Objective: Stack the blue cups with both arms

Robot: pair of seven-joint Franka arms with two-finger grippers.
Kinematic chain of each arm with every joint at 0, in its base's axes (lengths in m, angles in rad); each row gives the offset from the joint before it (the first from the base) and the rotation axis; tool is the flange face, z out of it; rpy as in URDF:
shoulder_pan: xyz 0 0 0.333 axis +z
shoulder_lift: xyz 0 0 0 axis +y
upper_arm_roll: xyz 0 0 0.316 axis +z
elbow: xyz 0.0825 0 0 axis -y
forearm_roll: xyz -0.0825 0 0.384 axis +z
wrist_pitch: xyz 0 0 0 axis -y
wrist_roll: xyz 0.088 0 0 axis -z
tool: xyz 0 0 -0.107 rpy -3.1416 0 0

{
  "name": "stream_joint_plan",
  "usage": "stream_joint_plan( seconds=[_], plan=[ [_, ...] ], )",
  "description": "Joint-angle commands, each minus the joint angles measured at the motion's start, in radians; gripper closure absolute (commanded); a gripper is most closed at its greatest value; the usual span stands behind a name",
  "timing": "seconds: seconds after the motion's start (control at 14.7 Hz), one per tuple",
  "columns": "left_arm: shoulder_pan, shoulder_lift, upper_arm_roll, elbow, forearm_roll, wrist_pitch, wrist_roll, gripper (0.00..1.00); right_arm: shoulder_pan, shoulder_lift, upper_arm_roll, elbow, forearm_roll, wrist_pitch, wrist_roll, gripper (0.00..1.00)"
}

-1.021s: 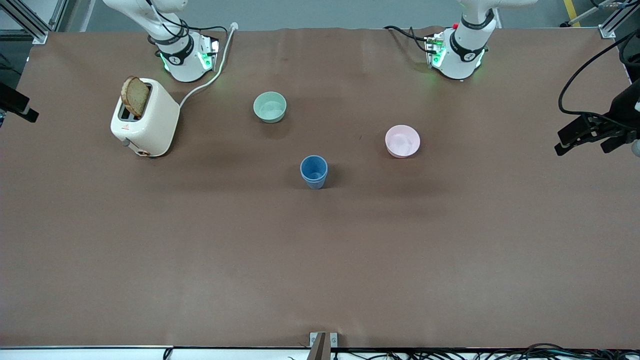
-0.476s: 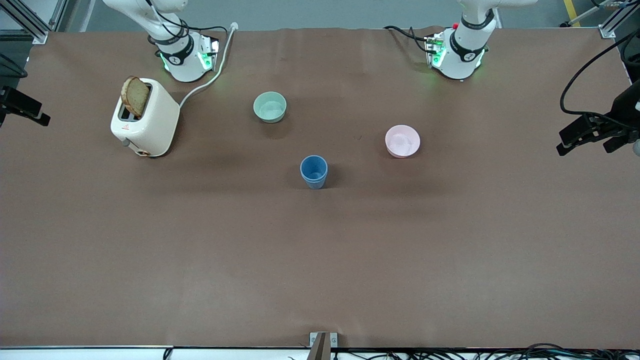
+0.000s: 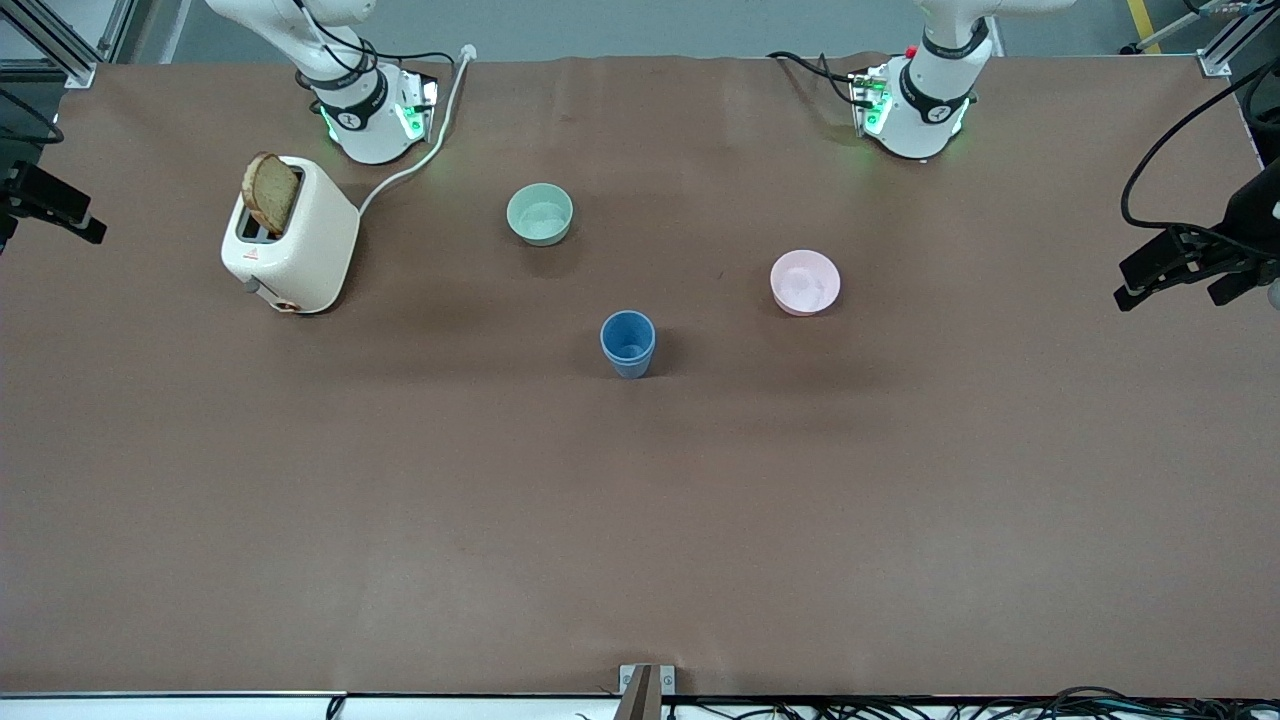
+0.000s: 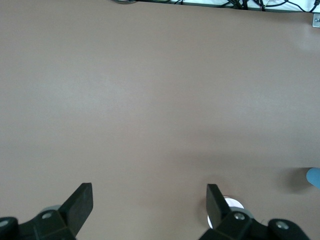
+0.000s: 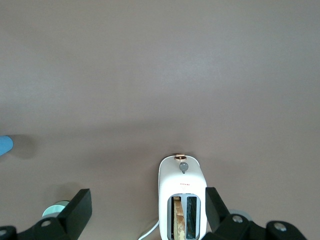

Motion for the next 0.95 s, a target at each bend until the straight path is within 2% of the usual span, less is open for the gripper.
stream_joint_plan(
  seconds=[0.0,0.2,0.48,0.88],
  plan=[
    [0.001,-0.007,-0.009,0.012,0.018,-0.021,0.008,0.00,-0.015,-0.027,0.015,-0.033,-0.012,0.019,-0.010,0.00],
    [0.001,-0.007,-0.010,0.012,0.012,-0.025,0.007,0.00,-0.017,-0.027,0.015,-0.034,-0.002,0.025,-0.010,0.00],
    [0.000,-0.025,-0.012,0.008,0.004,-0.134,0.004,0.00,-0.017,-0.027,0.015,-0.034,-0.001,0.026,-0.048,0.00],
    [-0.003,-0.022,-0.024,0.006,-0.004,-0.110,-0.002,0.00,-0.020,-0.027,0.015,-0.036,-0.001,0.026,-0.079,0.00]
  ],
)
